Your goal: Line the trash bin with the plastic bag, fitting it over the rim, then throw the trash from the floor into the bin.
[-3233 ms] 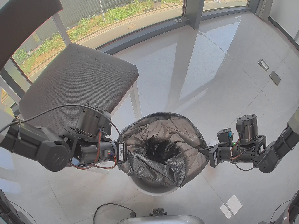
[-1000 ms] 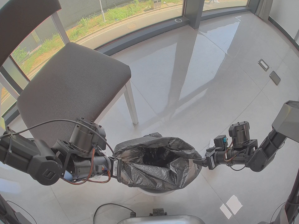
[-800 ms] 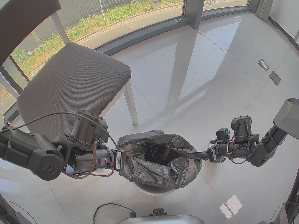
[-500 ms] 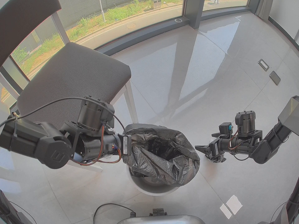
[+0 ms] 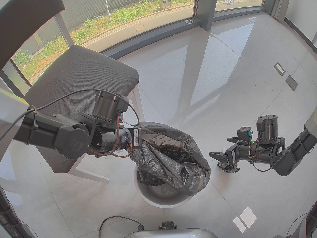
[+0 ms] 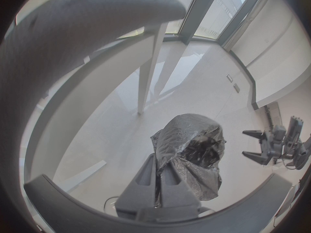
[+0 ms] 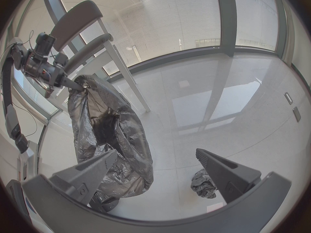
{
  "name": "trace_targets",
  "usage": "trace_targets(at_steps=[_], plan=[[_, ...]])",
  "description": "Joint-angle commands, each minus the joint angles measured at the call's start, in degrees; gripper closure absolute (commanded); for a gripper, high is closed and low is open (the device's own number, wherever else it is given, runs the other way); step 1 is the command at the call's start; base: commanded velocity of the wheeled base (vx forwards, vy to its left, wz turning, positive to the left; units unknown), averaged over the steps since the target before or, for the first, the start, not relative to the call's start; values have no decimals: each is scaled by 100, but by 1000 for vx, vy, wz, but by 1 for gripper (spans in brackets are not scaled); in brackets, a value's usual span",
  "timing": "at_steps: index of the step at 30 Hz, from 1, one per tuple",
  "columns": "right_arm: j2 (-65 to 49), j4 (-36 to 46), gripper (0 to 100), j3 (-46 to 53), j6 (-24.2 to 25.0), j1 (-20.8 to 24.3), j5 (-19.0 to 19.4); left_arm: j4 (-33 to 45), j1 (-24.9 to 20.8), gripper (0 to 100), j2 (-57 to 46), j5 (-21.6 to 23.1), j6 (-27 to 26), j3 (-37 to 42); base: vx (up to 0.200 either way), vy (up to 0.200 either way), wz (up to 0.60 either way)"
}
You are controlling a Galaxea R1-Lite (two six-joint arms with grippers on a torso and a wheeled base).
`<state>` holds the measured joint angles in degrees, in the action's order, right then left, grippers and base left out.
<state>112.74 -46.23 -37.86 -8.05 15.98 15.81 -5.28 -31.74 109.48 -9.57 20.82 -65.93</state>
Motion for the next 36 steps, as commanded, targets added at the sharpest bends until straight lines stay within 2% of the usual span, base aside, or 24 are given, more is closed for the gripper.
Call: trace_targets(at_steps=[1,5,12,23,24,36], plan=[[-147,-9,0,16,-13,54,1,71,107,100,73,-36,1,71,0,0,0],[-173,-9,0,25,-4,168,1,132,274,100,56,-80,-8,352,0,0,0],[-208,-27,0,69,-13,177,1,141,406,100,3,-80,-52,379,0,0,0],[-375,-44,0,95,-13,291,1,396,397,100,-76,-150,-78,379,0,0,0],[-393,-44,0,95,-13,291,1,396,406,0,-85,-150,-69,388,0,0,0],[-525,-36,0,192,-66,529,1,378,265,0,-358,-212,-78,572,0,0,0]])
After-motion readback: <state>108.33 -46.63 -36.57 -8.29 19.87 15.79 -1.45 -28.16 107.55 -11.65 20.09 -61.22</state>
